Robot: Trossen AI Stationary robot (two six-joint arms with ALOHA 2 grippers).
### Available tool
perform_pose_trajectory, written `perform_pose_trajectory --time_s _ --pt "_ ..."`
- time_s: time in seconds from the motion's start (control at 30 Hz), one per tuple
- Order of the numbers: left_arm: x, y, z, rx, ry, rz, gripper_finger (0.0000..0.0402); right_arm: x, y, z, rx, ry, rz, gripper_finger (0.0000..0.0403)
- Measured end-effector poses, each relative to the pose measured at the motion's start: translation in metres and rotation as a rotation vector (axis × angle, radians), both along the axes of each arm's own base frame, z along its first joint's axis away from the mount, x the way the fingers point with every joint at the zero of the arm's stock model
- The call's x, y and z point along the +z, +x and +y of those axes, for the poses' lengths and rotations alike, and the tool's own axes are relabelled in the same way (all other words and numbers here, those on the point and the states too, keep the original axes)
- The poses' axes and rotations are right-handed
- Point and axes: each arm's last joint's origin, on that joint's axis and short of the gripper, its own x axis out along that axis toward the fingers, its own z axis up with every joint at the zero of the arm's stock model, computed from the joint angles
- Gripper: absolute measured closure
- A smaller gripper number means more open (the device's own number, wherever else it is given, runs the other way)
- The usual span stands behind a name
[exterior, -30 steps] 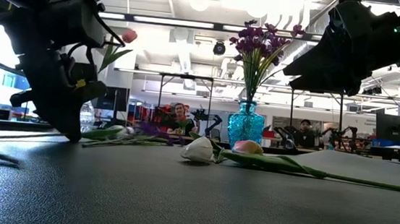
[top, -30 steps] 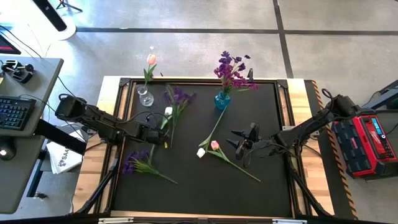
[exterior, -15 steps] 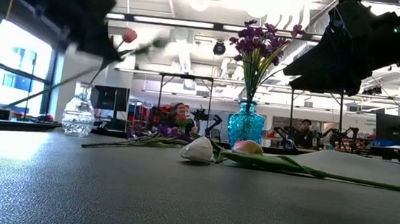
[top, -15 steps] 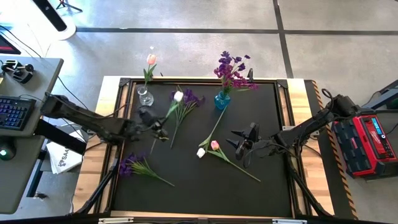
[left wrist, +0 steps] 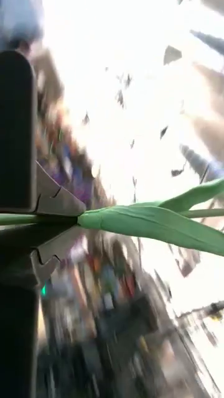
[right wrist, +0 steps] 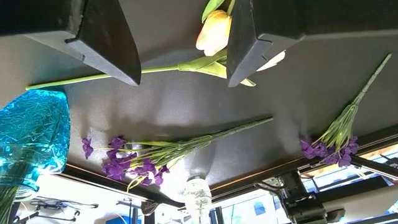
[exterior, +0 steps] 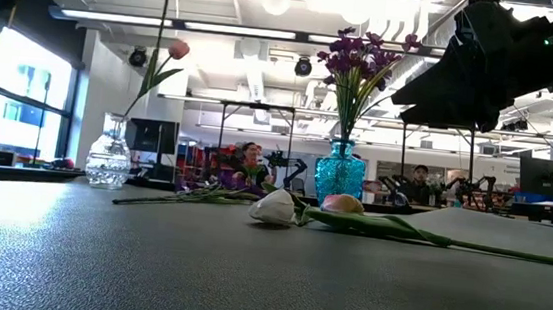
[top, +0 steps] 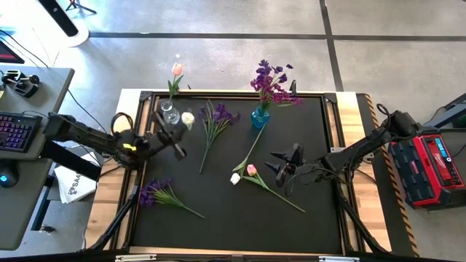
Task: Sort flowers into vase by color
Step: Put the left white tulip into the transparent vase
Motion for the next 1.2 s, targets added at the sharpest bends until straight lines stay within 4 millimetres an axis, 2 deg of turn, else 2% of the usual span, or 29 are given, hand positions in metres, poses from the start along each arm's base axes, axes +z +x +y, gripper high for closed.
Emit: perform_pose_trajectory --time_s 0.07,0.17,0.27,0.43,0.73,0.9,1.2 --pt "0.000 -0.005 0.011 0.138 0.037 -0.005 0.0401 0.000 0.000 0.000 0.000 0.000 0.000 0.0194" --pt "0.005 -0.014 0.029 0.365 -0.040 -0.059 0.0401 0.000 0.000 0.000 0.000 0.000 0.000 0.0194" --pt "0.010 -0.022 0.046 0.484 -0.053 -0.104 0.0401 0.000 0.000 0.000 0.000 0.000 0.000 0.0194" --pt "0.012 -0.031 0.072 0.564 -0.051 -0.177 0.0401 0.001 0.000 0.000 0.000 0.003 -0.007 0.0194" --pt "-0.006 -0.040 0.115 0.701 -0.191 -0.121 0.0401 0.001 0.000 0.000 0.000 0.003 -0.007 0.0194" --pt "-0.014 -0.044 0.126 0.753 -0.243 -0.110 0.0401 0.001 0.000 0.000 0.000 0.003 -0.007 0.0194" --pt "-0.020 -0.044 0.132 0.792 -0.264 -0.060 0.0401 0.001 0.000 0.000 0.000 0.005 -0.009 0.0194"
